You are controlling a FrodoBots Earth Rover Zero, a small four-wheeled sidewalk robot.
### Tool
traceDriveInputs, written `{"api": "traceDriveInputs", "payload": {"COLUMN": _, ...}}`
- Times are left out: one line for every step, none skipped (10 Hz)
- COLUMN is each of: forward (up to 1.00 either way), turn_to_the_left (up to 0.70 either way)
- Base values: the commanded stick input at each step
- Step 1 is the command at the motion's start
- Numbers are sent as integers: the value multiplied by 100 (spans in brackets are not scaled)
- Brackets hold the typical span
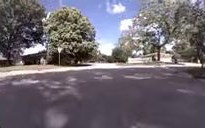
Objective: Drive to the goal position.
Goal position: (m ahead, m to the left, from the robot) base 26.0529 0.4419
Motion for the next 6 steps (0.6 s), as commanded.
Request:
{"api": "traceDriveInputs", "payload": {"forward": 85, "turn_to_the_left": 0}}
{"api": "traceDriveInputs", "payload": {"forward": 85, "turn_to_the_left": 0}}
{"api": "traceDriveInputs", "payload": {"forward": 85, "turn_to_the_left": 0}}
{"api": "traceDriveInputs", "payload": {"forward": 85, "turn_to_the_left": 0}}
{"api": "traceDriveInputs", "payload": {"forward": 85, "turn_to_the_left": 0}}
{"api": "traceDriveInputs", "payload": {"forward": 85, "turn_to_the_left": 0}}
